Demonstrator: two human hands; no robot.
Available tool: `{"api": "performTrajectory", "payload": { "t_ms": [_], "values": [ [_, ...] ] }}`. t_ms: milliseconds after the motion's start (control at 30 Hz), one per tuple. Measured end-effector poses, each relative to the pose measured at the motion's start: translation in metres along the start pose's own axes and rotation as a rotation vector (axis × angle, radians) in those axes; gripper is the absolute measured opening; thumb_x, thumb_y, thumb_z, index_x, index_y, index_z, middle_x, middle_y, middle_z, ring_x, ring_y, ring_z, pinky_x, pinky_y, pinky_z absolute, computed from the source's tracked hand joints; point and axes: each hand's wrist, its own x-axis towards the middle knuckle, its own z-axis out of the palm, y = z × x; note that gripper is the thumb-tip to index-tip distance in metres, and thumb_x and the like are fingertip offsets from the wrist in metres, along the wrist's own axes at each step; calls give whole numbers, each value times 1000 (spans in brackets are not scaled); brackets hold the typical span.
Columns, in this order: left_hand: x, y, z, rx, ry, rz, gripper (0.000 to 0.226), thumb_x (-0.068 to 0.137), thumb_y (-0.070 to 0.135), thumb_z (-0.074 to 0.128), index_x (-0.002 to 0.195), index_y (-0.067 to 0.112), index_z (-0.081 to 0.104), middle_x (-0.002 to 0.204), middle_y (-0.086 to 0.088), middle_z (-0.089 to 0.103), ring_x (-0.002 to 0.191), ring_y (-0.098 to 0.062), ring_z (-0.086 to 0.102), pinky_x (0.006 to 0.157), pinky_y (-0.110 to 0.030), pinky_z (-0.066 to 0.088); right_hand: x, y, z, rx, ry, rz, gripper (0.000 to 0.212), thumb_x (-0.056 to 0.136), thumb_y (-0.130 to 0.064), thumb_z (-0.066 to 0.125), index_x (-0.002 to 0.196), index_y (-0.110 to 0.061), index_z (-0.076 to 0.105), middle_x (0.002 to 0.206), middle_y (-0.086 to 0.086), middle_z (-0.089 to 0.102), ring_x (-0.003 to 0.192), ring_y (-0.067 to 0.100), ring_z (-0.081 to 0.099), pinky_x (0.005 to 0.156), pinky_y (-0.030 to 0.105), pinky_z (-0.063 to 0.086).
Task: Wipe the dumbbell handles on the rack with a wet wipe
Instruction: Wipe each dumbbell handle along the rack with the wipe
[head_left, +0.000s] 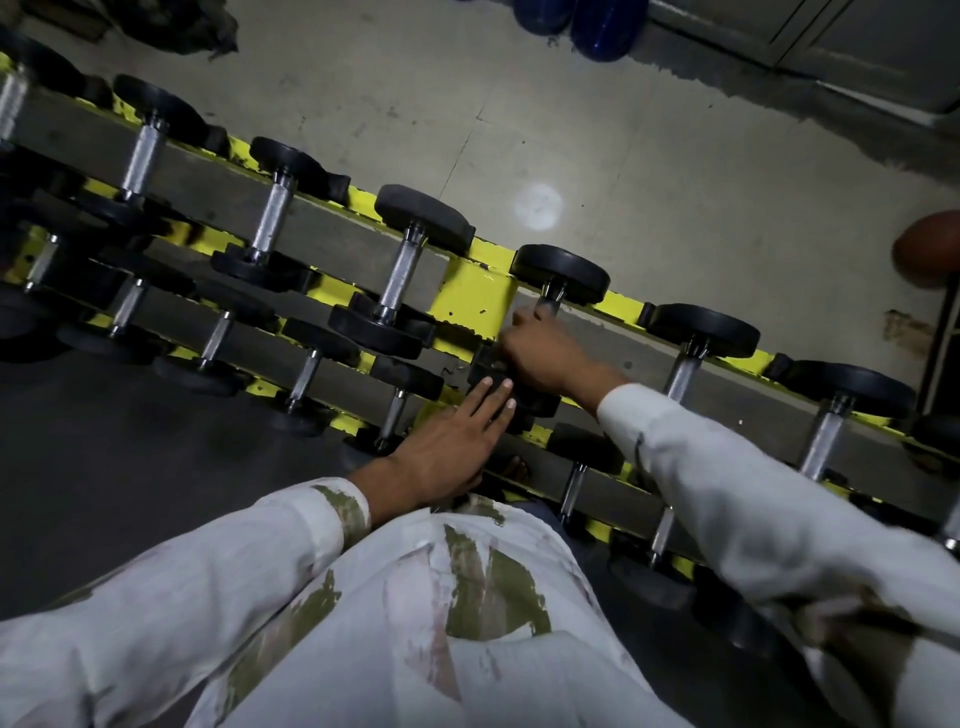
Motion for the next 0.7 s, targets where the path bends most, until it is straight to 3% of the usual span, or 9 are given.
{"api": "performTrajectory", "payload": {
  "t_ms": [67,167,233,300,367,433,500,567,700],
  "values": [
    [0,-2,3,-3,4,1,87,98,16,54,163,2,-2,170,-20,-14,158,-37,-6,103,-40,48,18,-10,-18,-172,-234,-6,27,102,-31,50,116,-17,68,120,12,63,122,35,47,97,41,35],
    [2,-5,7,-37,15,-1,87,96,16,55,163,4,0,170,-18,-13,158,-36,-5,110,-46,43,40,-17,-27,-179,-532,63,32,101,-22,48,129,-9,60,136,16,57,130,38,47,102,47,39],
    [3,-7,9,-53,17,0,89,96,19,58,163,5,1,171,-17,-12,158,-35,-5,112,-47,42,47,-14,-25,-152,-652,104,39,102,-23,46,136,-7,55,143,18,50,133,41,45,102,50,42],
    [3,-8,10,-61,27,4,91,96,21,60,164,5,0,171,-16,-14,158,-34,-6,113,-47,42,46,-9,-23,-131,-668,83,37,102,-30,46,132,-11,56,141,16,52,132,42,45,107,53,41],
    [3,-8,12,-66,34,15,92,96,21,60,164,6,0,170,-14,-16,158,-33,-7,114,-47,42,42,-1,-17,-105,-602,44,32,101,-34,48,122,-13,61,131,16,60,127,40,49,109,55,38],
    [3,-9,14,-66,37,19,91,97,21,59,164,6,-1,170,-14,-16,158,-33,-8,114,-48,42,30,5,-14,-111,-434,-25,31,101,-34,50,120,-13,64,122,15,64,122,38,52,108,48,36],
    [3,-9,14,-60,45,15,92,96,23,60,164,6,0,171,-14,-15,158,-33,-7,112,-48,44,9,7,-16,-87,-198,-104,29,100,-35,52,119,-19,67,111,13,65,113,33,53,95,41,39],
    [2,-10,14,-53,36,17,94,96,26,60,164,6,-1,170,-15,-16,158,-34,-8,109,-45,47,-10,11,-9,-20,4,-152,19,97,-31,57,104,-20,70,97,7,66,99,27,53,77,38,44],
    [0,-9,9,-43,25,24,92,97,25,58,164,6,-2,171,-15,-15,158,-33,-7,110,-44,46,-41,16,24,223,150,125,4,87,-24,63,86,-21,63,87,4,64,82,29,61,64,41,53]
  ]
}}
